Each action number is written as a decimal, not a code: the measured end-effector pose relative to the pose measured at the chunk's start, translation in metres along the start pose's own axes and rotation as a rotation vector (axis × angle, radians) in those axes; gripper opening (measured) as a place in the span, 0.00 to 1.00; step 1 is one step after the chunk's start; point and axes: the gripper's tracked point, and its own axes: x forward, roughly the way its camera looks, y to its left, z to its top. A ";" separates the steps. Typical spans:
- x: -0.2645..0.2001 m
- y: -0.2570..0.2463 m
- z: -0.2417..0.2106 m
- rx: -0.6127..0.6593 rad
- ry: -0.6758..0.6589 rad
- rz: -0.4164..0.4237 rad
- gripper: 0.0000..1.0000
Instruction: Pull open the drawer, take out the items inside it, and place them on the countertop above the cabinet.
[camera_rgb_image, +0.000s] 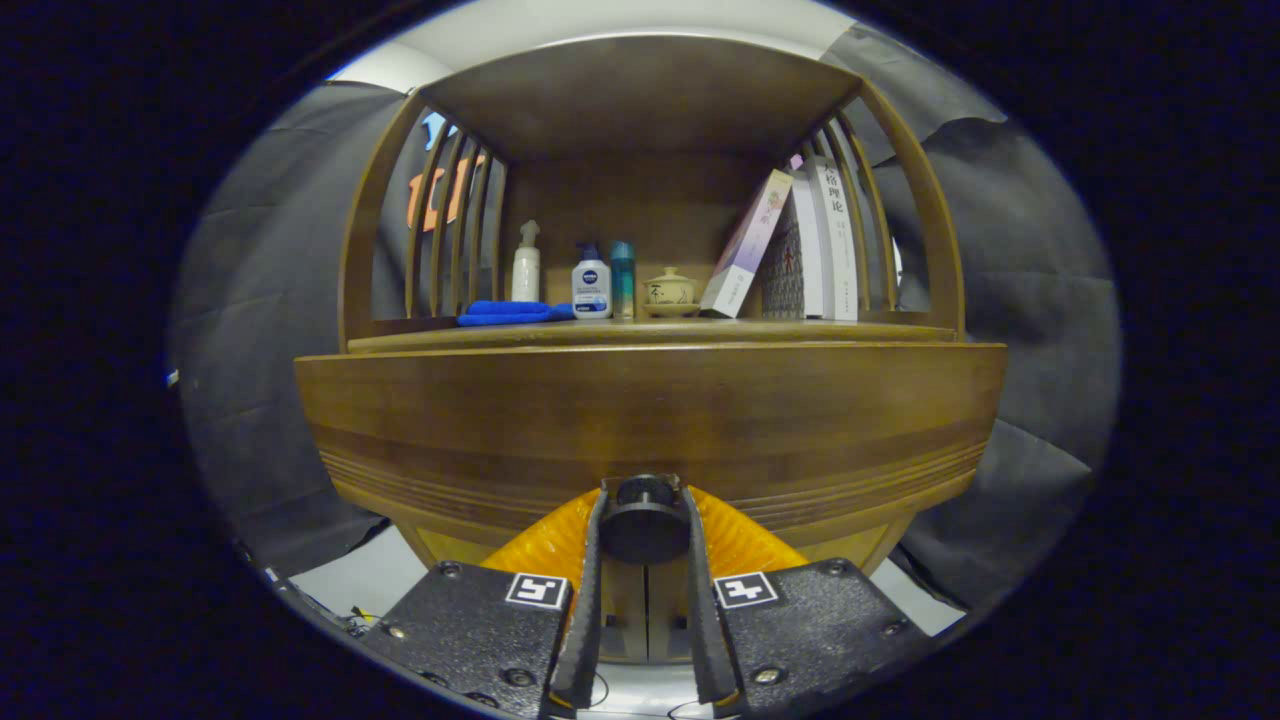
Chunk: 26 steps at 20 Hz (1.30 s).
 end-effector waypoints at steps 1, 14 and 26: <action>-0.008 0.000 -0.002 -0.001 0.002 0.002 0.40; -0.101 0.000 -0.030 -0.006 0.023 0.049 0.40; -0.146 -0.001 -0.041 -0.029 0.023 0.106 0.40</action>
